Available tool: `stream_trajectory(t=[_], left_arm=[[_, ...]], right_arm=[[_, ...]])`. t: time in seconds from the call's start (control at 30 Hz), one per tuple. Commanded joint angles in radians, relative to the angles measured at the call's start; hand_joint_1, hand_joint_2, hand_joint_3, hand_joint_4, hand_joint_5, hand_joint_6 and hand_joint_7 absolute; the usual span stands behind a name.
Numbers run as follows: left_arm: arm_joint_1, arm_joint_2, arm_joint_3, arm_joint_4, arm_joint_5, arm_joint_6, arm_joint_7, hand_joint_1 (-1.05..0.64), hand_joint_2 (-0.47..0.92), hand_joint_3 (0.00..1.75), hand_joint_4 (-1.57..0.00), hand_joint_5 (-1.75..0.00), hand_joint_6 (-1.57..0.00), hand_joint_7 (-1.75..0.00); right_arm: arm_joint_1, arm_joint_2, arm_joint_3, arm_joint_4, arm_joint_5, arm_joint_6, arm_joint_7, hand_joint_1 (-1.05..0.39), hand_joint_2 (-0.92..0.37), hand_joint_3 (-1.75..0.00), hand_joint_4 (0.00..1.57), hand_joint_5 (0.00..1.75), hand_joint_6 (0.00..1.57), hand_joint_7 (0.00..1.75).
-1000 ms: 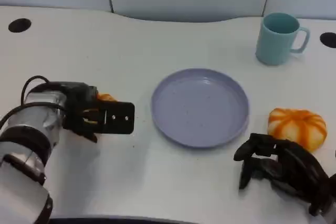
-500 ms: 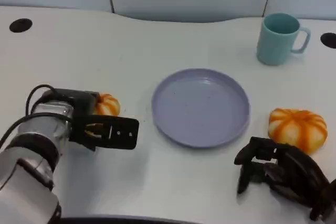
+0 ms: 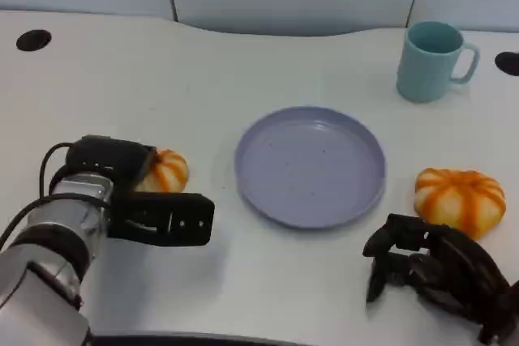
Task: Grasp the bread from the table and place it into the plate.
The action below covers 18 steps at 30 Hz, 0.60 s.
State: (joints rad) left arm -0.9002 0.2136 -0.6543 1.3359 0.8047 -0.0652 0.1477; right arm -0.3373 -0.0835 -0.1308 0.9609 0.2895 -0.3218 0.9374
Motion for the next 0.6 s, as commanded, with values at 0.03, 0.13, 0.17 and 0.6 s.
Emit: stream_trajectory(t=[0.03, 0.13, 0.17, 0.6], left_arm=[[0.042, 0.017, -0.003, 0.010, 0.001, -0.028, 0.036, -0.32, 0.81, 0.01, -0.70, -1.69, -0.55, -1.49], [0.047, 0.022, 0.009, 0.009, -0.011, -0.041, 0.063, -0.27, 0.84, 0.02, -0.76, -1.74, -0.55, -1.67], [0.050, 0.027, 0.012, 0.006, -0.014, -0.056, 0.079, -0.26, 0.85, 0.02, -0.68, -1.74, -0.56, -1.56], [0.041, 0.063, 0.126, -0.043, -0.110, -0.206, 0.198, -0.20, 0.92, 0.07, -0.80, -1.75, -0.57, -1.74]], right_arm=[[0.045, -0.008, 0.004, -0.014, -0.008, 0.064, -0.018, -0.53, -0.92, -0.06, 0.63, 1.46, 0.73, 0.97], [0.045, -0.011, -0.001, -0.021, 0.002, 0.085, -0.008, -0.53, -0.92, -0.07, 0.62, 1.46, 0.71, 0.97], [0.043, -0.012, -0.003, -0.024, 0.007, 0.106, -0.007, -0.53, -0.92, -0.07, 0.62, 1.46, 0.71, 0.97], [0.018, -0.017, -0.006, 0.014, -0.005, 0.093, -0.016, -0.52, -0.92, -0.05, 0.58, 1.51, 0.67, 1.05]])
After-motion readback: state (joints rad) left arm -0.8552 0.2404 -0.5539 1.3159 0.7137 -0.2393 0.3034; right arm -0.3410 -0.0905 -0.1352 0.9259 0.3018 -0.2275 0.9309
